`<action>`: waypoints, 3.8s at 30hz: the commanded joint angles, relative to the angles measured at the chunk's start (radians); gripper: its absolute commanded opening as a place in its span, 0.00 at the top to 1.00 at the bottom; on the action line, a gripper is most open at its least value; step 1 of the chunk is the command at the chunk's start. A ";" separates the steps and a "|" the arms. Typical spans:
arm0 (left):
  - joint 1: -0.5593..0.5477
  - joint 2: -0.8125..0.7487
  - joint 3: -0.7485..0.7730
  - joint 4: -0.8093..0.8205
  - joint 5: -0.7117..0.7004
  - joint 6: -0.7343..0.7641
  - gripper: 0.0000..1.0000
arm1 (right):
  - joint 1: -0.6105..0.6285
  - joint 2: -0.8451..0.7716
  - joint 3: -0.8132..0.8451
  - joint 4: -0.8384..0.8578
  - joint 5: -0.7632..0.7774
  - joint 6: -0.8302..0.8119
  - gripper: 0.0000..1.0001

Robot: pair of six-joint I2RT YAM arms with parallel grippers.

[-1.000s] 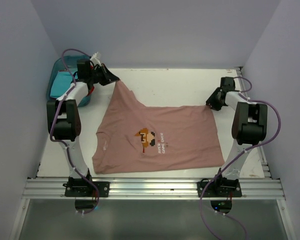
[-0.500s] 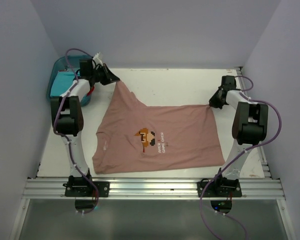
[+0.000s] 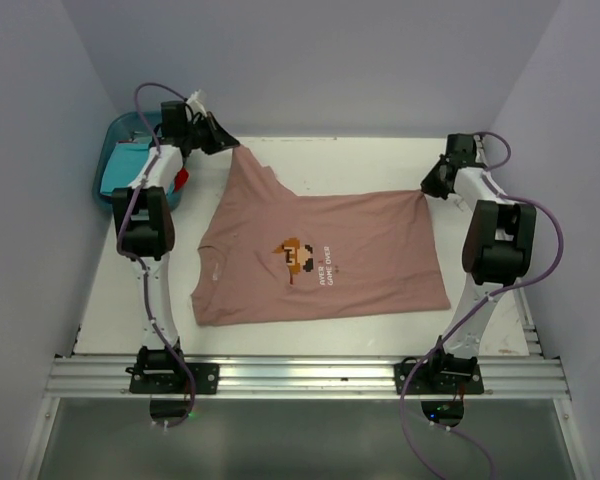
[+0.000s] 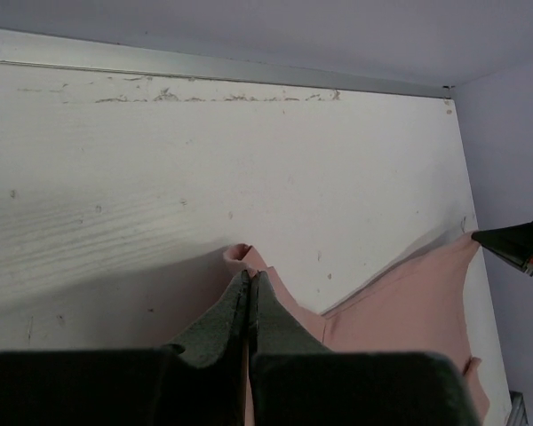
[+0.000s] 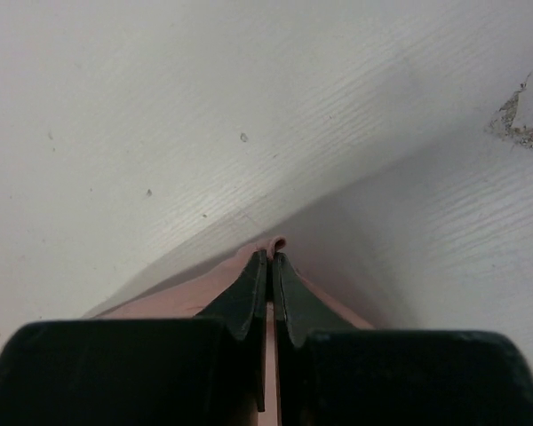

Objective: Fold and stack the t-shirts
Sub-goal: Grap the side of the flattened tshirt furthest away from the robot with both arms, then fold the other side of the tshirt into a rectangle

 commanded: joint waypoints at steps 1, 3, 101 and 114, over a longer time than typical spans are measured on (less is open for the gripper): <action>0.017 -0.026 0.030 0.015 0.026 0.014 1.00 | -0.005 -0.030 0.024 0.012 0.020 -0.026 1.00; 0.017 -0.074 -0.022 0.024 0.021 0.028 1.00 | -0.005 -0.062 0.004 0.021 0.023 -0.035 1.00; -0.003 -1.422 -1.210 -0.616 -0.397 0.077 0.00 | 0.021 -0.651 -0.535 -0.338 0.177 -0.018 0.35; -0.014 -1.222 -1.271 -0.009 -0.135 -0.076 0.52 | 0.024 -0.547 -0.487 -0.178 -0.013 -0.017 1.00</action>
